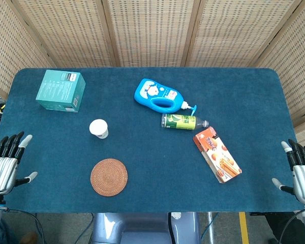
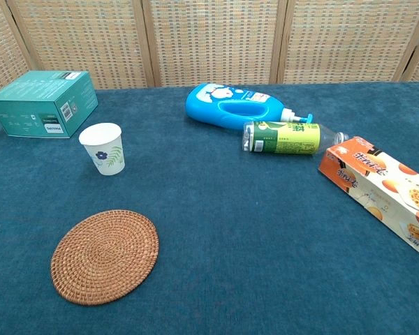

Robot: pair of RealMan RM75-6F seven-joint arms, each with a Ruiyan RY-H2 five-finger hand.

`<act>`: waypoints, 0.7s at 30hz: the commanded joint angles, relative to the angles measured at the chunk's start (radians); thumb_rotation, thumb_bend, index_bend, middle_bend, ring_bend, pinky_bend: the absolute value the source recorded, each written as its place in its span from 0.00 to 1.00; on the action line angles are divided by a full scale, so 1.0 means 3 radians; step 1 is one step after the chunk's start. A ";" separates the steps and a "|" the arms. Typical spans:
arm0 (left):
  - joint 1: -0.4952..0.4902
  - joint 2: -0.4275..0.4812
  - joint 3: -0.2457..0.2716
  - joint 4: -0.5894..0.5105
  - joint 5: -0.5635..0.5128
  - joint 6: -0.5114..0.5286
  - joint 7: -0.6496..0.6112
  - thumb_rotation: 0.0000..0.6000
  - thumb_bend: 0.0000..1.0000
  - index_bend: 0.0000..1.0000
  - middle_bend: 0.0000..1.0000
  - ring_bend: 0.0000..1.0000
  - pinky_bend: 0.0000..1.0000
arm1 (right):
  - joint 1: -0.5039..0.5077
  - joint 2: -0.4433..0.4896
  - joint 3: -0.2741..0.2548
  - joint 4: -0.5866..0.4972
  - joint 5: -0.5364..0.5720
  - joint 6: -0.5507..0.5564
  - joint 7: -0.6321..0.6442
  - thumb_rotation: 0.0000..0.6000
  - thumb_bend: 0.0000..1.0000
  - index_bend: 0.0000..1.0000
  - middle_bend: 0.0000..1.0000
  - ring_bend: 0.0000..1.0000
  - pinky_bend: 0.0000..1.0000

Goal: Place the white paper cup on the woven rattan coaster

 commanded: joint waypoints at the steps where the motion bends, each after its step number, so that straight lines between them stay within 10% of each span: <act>1: -0.0003 0.0015 -0.0007 -0.0008 -0.0011 -0.0046 0.0012 1.00 0.00 0.00 0.00 0.00 0.00 | 0.0001 -0.0003 -0.0002 -0.0012 -0.0006 0.0016 -0.0080 1.00 0.00 0.00 0.00 0.00 0.00; 10: -0.0154 0.0010 -0.0081 0.0050 -0.0015 -0.0326 0.0071 1.00 0.00 0.00 0.00 0.00 0.00 | -0.0032 -0.0011 0.0017 -0.0057 0.0034 0.0088 -0.0202 1.00 0.00 0.00 0.00 0.00 0.00; 21: -0.1087 -0.0126 -0.0569 0.0481 -0.0327 -0.1528 0.0238 1.00 0.00 0.00 0.00 0.00 0.00 | 0.0006 -0.0053 0.0042 -0.0016 0.0083 0.0044 -0.0313 1.00 0.00 0.00 0.00 0.00 0.00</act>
